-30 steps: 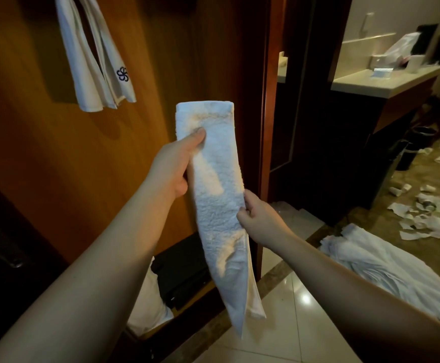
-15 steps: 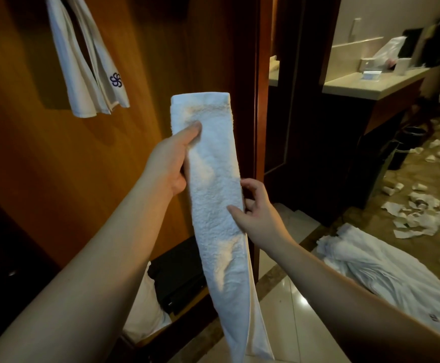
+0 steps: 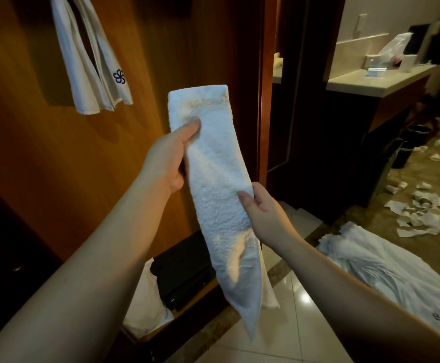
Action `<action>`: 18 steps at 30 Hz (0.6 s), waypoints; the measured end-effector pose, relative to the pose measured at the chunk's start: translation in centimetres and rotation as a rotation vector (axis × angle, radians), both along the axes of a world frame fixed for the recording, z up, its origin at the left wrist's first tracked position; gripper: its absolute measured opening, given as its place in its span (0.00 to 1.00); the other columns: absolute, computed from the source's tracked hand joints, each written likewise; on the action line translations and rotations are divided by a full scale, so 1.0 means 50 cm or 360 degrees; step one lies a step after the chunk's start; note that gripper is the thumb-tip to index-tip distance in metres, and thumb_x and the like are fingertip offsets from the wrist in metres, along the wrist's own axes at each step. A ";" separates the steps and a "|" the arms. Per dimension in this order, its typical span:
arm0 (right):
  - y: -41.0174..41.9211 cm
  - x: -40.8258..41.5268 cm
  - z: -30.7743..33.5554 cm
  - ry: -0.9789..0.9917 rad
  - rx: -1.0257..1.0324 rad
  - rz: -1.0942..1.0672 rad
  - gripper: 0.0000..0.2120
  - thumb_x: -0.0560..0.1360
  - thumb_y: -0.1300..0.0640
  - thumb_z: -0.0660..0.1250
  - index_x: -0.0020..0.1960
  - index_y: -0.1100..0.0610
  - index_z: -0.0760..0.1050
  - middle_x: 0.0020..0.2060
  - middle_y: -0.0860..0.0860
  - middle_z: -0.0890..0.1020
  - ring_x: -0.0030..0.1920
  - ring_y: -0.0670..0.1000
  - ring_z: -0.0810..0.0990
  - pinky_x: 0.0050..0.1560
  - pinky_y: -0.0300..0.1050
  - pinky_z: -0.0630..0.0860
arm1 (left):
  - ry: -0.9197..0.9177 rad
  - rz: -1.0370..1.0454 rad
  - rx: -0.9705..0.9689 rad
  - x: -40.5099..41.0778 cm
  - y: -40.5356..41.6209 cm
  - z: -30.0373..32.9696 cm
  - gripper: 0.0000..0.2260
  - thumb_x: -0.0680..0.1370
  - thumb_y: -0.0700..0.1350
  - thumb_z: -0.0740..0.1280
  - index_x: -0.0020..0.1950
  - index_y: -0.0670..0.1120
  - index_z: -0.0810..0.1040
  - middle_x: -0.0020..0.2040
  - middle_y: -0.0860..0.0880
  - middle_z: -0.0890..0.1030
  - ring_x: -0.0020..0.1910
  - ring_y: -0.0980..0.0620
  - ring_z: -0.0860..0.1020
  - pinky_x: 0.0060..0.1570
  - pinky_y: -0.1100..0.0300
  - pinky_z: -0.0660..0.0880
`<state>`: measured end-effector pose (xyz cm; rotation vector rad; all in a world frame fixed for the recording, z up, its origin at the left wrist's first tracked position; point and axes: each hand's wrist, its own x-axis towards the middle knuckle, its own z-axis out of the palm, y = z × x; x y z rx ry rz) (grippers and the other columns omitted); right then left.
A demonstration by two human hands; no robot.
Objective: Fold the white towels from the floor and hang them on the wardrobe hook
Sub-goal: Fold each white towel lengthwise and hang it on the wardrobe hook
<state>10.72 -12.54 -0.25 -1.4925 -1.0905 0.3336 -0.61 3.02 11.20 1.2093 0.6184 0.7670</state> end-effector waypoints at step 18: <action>-0.018 0.094 -0.073 0.0748 -0.0844 0.0821 0.25 0.65 0.48 0.79 0.60 0.52 0.81 0.58 0.50 0.85 0.60 0.52 0.83 0.62 0.49 0.78 | 0.0244 0.0030 -0.0332 0.100 0.045 0.014 0.15 0.77 0.46 0.74 0.60 0.44 0.77 0.48 0.41 0.87 0.43 0.40 0.86 0.41 0.39 0.83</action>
